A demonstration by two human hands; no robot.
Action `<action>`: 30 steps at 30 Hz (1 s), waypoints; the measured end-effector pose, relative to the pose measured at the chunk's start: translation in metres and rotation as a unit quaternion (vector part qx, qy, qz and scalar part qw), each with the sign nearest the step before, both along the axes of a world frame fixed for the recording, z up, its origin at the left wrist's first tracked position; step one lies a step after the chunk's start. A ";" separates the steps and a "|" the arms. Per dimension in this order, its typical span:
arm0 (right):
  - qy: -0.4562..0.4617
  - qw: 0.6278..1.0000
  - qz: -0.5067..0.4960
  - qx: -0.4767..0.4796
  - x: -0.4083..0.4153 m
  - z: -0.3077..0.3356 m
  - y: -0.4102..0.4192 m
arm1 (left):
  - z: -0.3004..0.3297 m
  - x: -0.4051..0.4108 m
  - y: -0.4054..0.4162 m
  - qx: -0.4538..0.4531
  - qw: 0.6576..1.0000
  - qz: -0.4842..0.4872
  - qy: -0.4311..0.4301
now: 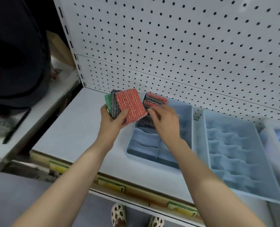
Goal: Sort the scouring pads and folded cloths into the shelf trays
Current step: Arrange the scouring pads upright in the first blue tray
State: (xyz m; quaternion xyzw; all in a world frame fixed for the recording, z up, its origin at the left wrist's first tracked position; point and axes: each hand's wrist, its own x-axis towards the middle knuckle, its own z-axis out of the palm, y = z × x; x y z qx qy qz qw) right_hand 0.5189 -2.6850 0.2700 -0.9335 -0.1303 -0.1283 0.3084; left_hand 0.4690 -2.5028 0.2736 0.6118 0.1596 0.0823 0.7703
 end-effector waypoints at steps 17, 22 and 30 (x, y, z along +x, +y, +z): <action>0.031 0.997 0.002 -0.070 -0.013 -0.007 -0.037 | 0.001 -0.001 0.010 0.019 0.999 0.018 -0.038; -0.031 0.996 0.029 -0.081 -0.011 -0.017 -0.016 | -0.001 -0.008 0.005 -0.003 0.999 -0.007 -0.046; -0.065 0.995 0.003 -0.074 -0.003 -0.011 -0.002 | -0.003 -0.013 0.005 -0.001 0.999 -0.005 -0.044</action>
